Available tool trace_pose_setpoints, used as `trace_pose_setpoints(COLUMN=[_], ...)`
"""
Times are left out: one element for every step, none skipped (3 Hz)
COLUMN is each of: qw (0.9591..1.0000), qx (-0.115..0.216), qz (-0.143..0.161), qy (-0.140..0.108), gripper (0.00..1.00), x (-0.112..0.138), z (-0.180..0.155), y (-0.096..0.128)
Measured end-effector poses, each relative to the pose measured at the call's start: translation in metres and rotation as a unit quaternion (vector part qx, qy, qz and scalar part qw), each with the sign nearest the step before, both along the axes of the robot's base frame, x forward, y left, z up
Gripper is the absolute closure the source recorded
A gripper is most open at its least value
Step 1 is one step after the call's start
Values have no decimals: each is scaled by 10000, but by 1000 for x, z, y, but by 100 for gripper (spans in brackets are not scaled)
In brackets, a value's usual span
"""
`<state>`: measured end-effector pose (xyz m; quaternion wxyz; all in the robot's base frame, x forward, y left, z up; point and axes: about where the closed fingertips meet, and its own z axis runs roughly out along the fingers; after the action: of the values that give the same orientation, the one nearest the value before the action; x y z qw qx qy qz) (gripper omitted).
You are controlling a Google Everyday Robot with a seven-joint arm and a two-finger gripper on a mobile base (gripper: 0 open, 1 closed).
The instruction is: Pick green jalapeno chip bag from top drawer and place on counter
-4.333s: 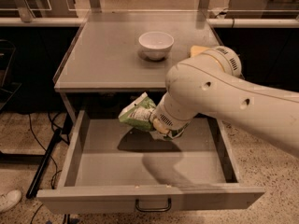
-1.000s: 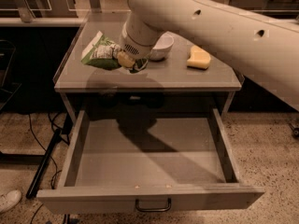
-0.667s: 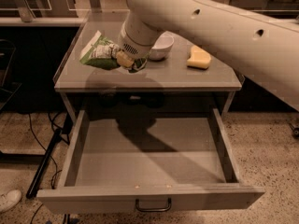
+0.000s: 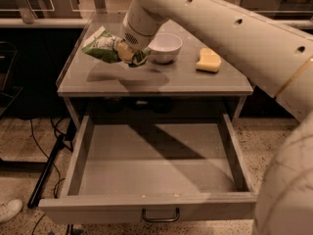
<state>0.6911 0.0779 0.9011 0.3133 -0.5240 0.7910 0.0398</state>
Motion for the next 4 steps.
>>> trace_pose_setpoints(qw=[9999, 9990, 9981, 9971], qx=[84, 263, 348, 396], qz=[-12, 24, 40, 63], qy=[142, 367, 504, 646], gripper=[100, 100, 100, 97], x=[17, 26, 29, 29], z=[-7, -28, -44, -57], y=[7, 14, 18, 23])
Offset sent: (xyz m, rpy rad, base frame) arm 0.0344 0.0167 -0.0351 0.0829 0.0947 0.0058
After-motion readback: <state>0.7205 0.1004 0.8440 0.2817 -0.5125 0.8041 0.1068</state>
